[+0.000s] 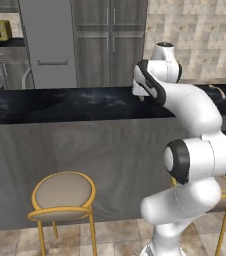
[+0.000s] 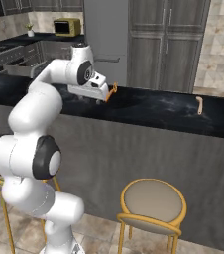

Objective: Pick up the metallic utensils from the counter and place them in the open drawer. Make sure not to pick up any wooden utensils.

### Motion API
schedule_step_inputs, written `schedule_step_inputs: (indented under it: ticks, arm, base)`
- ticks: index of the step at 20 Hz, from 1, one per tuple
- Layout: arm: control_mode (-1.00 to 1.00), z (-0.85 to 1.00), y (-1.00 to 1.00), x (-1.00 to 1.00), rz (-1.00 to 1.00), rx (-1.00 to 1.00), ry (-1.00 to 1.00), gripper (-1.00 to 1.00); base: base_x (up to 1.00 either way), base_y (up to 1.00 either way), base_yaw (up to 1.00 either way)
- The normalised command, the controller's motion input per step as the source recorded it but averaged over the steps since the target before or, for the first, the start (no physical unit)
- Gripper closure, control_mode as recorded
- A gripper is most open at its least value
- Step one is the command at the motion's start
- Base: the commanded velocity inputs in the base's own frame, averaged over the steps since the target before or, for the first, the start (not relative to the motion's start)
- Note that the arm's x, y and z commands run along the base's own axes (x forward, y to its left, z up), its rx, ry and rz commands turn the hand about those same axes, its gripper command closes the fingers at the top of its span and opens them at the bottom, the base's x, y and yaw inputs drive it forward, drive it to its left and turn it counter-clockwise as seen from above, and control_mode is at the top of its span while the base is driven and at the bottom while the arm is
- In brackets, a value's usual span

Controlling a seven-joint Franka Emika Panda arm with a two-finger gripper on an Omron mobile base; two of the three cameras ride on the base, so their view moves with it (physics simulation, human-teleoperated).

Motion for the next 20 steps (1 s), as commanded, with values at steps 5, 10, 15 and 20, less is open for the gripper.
schedule_step_inputs:
  ticks: [5, 10, 15, 20]
  arm:
    - [-1.00, -0.26, -0.09, 0.51, 0.00, 0.02, 0.15, -1.00]
    - [-1.00, -0.18, -0.06, 0.37, 0.00, 0.02, 0.02, -1.00]
    - [-1.00, -0.32, 0.00, 0.38, 0.00, 0.00, -0.01, -1.00]
    - [-1.00, -0.40, 0.00, 0.46, 0.00, 0.00, -0.07, -1.00]
  base:
    - [0.00, 0.00, 0.00]
    - [0.00, 0.00, 0.00]
    - [0.00, 0.00, 0.00]
    - [0.00, 0.00, 0.00]
